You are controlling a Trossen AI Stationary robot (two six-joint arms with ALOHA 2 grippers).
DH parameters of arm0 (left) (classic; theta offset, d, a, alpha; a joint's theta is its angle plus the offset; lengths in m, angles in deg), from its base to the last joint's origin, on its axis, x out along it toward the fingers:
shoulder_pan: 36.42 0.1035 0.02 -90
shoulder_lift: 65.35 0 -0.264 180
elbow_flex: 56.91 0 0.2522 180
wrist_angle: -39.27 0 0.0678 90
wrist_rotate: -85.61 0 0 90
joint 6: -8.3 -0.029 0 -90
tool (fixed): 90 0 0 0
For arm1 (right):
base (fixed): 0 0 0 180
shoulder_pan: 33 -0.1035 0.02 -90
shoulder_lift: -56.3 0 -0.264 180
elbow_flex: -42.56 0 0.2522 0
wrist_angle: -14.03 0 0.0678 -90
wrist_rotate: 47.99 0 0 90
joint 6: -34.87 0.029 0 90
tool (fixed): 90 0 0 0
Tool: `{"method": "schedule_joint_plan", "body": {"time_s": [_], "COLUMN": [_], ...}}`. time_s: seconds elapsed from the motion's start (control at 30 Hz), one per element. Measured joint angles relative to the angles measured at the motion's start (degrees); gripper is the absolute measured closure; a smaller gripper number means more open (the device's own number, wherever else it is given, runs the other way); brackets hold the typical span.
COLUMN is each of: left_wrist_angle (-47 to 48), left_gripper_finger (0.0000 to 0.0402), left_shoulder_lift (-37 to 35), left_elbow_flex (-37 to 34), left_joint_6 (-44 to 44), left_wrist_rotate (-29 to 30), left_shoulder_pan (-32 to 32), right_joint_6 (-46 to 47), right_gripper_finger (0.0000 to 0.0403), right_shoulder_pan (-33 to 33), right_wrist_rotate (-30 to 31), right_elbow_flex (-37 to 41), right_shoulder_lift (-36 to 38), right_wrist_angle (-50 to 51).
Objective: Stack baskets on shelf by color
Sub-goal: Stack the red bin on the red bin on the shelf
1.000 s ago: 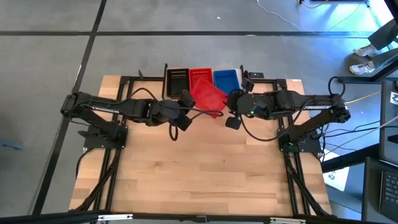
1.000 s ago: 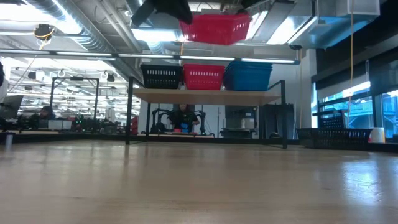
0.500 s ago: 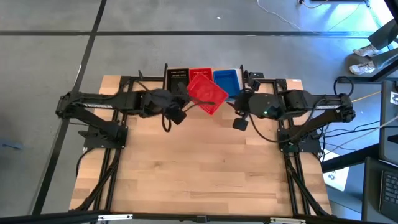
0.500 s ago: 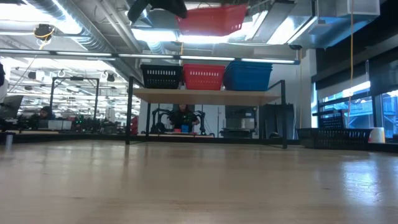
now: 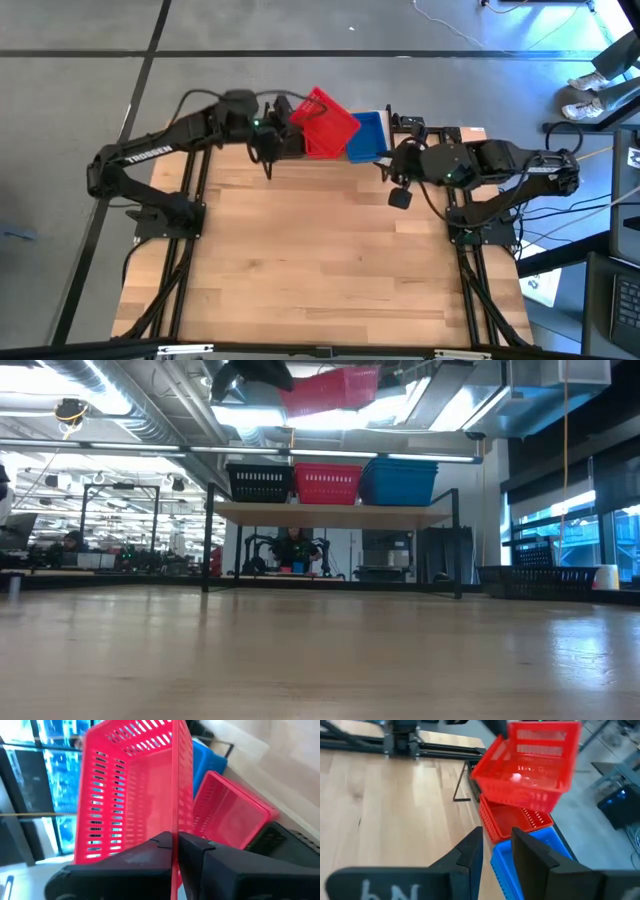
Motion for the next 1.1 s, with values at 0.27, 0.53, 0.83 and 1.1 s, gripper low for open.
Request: {"method": "schedule_joint_plan", "body": {"time_s": [0.27,0.53,0.83,1.1], "left_wrist_angle": [6.79,9.87,8.17,4.68], "left_gripper_finger": [0.0401,0.0401,0.0401,0.0401], "left_shoulder_lift": [0.00,0.60,8.84,13.27], "left_elbow_flex": [3.55,3.65,3.63,3.61], "left_joint_6": [-5.89,-14.23,-17.32,-20.61], "left_wrist_rotate": [-17.70,-33.12,-38.27,-31.79], "left_shoulder_pan": [9.27,17.73,22.71,22.71], "right_joint_6": [-4.47,-4.48,-4.50,-4.50], "right_gripper_finger": [0.0301,0.0301,0.0301,0.0301], "right_shoulder_pan": [0.11,0.17,0.17,0.17], "right_wrist_rotate": [-1.95,-1.95,-1.93,-1.90], "right_elbow_flex": [-0.01,0.00,0.00,0.00], "right_shoulder_lift": [0.07,0.05,0.05,0.05], "right_wrist_angle": [-0.03,-0.05,-0.16,-0.14]}}
